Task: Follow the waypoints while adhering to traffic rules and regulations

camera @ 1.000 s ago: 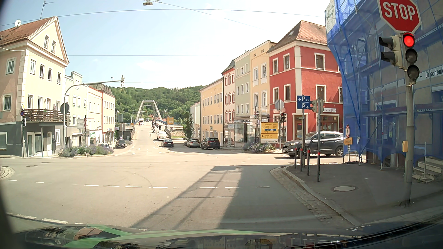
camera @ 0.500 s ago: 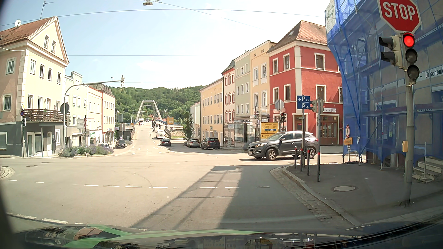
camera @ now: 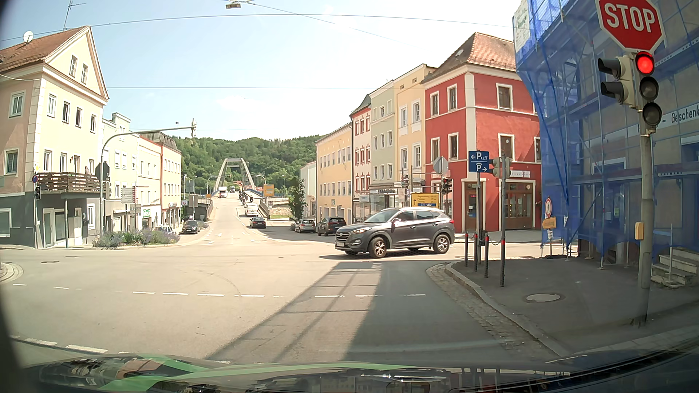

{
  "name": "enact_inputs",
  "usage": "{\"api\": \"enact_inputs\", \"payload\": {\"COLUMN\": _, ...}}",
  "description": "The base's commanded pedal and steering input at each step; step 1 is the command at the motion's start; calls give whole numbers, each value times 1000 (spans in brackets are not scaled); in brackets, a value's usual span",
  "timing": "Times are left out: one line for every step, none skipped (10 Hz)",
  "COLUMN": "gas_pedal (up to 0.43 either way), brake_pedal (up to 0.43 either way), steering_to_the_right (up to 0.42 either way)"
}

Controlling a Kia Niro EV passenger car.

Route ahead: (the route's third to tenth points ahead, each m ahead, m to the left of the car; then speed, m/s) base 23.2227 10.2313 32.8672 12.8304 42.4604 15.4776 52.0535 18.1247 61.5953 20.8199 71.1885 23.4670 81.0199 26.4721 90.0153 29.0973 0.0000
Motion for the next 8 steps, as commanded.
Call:
{"api": "enact_inputs", "payload": {"gas_pedal": 0, "brake_pedal": 329, "steering_to_the_right": 20}}
{"api": "enact_inputs", "payload": {"gas_pedal": 0, "brake_pedal": 329, "steering_to_the_right": 21}}
{"api": "enact_inputs", "payload": {"gas_pedal": 0, "brake_pedal": 329, "steering_to_the_right": 21}}
{"api": "enact_inputs", "payload": {"gas_pedal": 0, "brake_pedal": 329, "steering_to_the_right": 21}}
{"api": "enact_inputs", "payload": {"gas_pedal": 0, "brake_pedal": 329, "steering_to_the_right": 21}}
{"api": "enact_inputs", "payload": {"gas_pedal": 0, "brake_pedal": 329, "steering_to_the_right": 21}}
{"api": "enact_inputs", "payload": {"gas_pedal": 0, "brake_pedal": 329, "steering_to_the_right": 21}}
{"api": "enact_inputs", "payload": {"gas_pedal": 0, "brake_pedal": 329, "steering_to_the_right": 20}}
